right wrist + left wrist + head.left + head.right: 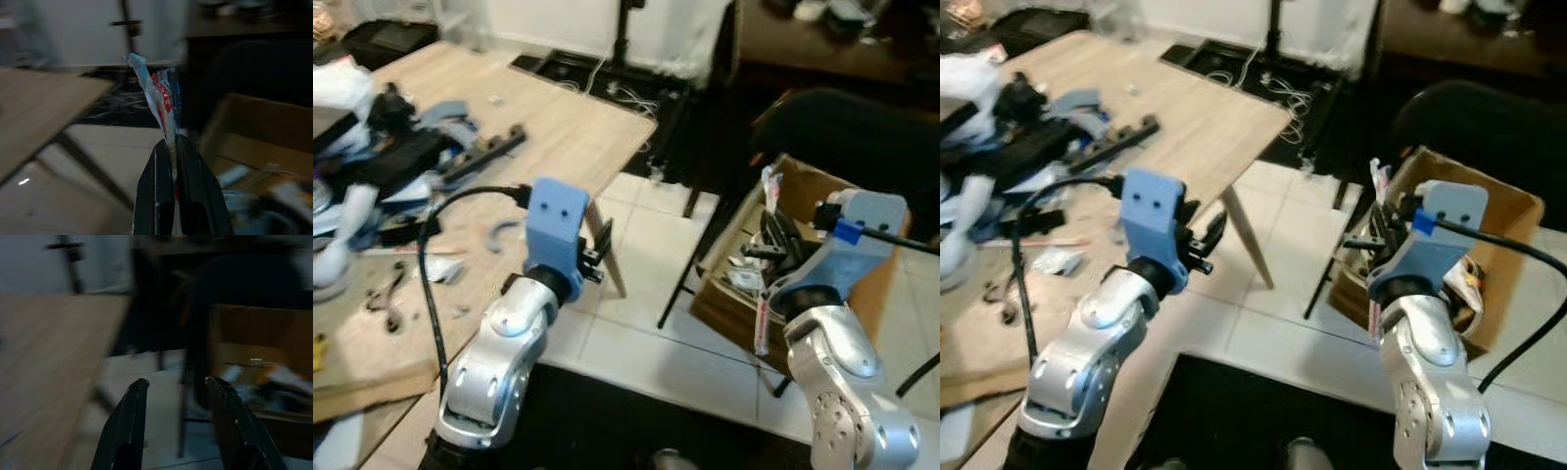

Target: Picking trash to rubbish bin

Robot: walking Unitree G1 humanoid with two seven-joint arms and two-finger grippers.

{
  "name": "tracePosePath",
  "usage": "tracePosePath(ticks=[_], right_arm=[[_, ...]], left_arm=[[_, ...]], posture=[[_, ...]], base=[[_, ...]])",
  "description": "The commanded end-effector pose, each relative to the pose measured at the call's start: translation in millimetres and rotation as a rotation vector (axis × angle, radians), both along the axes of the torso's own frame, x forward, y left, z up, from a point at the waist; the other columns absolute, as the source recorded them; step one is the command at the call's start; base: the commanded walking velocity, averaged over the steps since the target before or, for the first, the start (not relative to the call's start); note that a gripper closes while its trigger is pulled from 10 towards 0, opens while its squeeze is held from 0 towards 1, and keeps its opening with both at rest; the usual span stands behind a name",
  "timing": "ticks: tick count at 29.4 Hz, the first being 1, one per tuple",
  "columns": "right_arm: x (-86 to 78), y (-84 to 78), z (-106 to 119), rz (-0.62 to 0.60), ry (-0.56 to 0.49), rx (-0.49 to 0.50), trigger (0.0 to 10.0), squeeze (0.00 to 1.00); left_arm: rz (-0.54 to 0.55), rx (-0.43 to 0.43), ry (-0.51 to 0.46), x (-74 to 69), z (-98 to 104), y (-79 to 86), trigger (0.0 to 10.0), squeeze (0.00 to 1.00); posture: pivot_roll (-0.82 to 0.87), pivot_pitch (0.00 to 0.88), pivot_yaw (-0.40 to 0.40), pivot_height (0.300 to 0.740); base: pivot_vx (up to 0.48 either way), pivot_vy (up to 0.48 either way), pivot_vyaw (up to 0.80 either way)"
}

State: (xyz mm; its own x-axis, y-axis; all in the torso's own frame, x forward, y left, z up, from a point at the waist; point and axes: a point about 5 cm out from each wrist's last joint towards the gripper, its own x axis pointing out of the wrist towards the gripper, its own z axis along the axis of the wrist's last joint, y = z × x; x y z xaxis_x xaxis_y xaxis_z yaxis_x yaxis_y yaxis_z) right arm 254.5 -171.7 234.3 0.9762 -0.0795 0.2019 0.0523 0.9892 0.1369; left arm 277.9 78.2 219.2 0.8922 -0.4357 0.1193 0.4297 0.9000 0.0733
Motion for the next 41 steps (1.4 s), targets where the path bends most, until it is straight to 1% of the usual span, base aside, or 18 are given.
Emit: tracePosePath(ticks=[1,3,6,11,15,18,26,30,34,37,38,41], right_arm=[[0.0,-1.4,-0.3,-0.006,0.0,0.002,10.0,0.0],[2.0,-2.7,0.1,-0.008,0.003,-0.006,10.0,0.0],[4.8,-4.1,0.1,-0.014,0.009,-0.013,10.0,0.0],[6.7,-4.4,-0.6,-0.014,0.013,-0.018,10.0,0.0],[9.9,-4.1,-1.2,-0.01,0.02,-0.027,10.0,0.0],[11.1,-5.4,-1.7,-0.017,0.03,-0.029,10.0,0.0],[11.1,-10.2,-3.4,-0.033,0.042,-0.021,10.0,0.0],[11.6,-9.1,-5.0,-0.024,0.05,-0.034,10.0,0.0],[11.4,-7.5,-5.7,-0.026,0.053,-0.021,10.0,0.0],[11.6,-6.6,-5.9,-0.023,0.054,-0.022,10.0,0.0],[11.5,-7.0,-6.0,-0.028,0.054,-0.018,10.0,0.0],[12.1,-7.2,-6.1,-0.029,0.053,-0.014,10.0,0.0]], left_arm=[[0.023,-0.03,0.024,-0.7,-3.3,1.6,10.0,0.0],[0.082,-0.051,0.038,3.5,-4.6,8.5,10.0,0.0],[0.151,-0.036,0.04,7.7,-7.7,17.3,10.0,0.0],[0.194,-0.035,0.041,8.5,-8.3,24.3,10.0,0.0],[0.182,-0.037,0.046,8.4,-7.7,25.0,10.0,0.0],[0.151,-0.046,0.062,7.4,-8.0,20.5,10.0,0.0],[0.144,-0.046,0.055,7.7,-7.2,17.5,10.0,0.0],[0.117,-0.062,0.057,8.4,-5.4,15.1,10.0,0.0],[0.064,-0.105,0.061,6.3,-1.8,10.4,10.0,0.0],[0.052,-0.113,0.062,4.8,-1.4,9.0,10.0,0.0],[0.038,-0.121,0.061,3.4,-0.8,7.5,10.0,0.0],[0.04,-0.121,0.06,4.0,-0.7,7.9,10.0,0.0]], posture=[[0.0,0.2,-0.016,0.74],[0.0,0.209,-0.016,0.74],[0.0,0.211,-0.016,0.74],[0.0,0.215,-0.018,0.74],[0.0,0.215,-0.018,0.74],[-0.01,0.219,-0.018,0.74],[-0.01,0.225,-0.014,0.74],[-0.01,0.224,-0.012,0.74],[-0.02,0.225,-0.012,0.74],[-0.02,0.225,-0.012,0.74],[-0.02,0.225,-0.012,0.74],[-0.02,0.227,-0.009,0.74]], base=[[0.0,0.0,-0.8],[0.0,0.0,-0.8],[0.0,0.0,-0.8],[0.0,0.0,-0.8],[0.0,0.0,-0.8],[0.0,0.0,-0.8],[0.0,0.0,-0.8],[0.0,0.0,0.0],[0.0,0.0,0.0],[0.0,0.0,0.0],[0.405,0.0,0.0],[0.411,0.0,0.0]])
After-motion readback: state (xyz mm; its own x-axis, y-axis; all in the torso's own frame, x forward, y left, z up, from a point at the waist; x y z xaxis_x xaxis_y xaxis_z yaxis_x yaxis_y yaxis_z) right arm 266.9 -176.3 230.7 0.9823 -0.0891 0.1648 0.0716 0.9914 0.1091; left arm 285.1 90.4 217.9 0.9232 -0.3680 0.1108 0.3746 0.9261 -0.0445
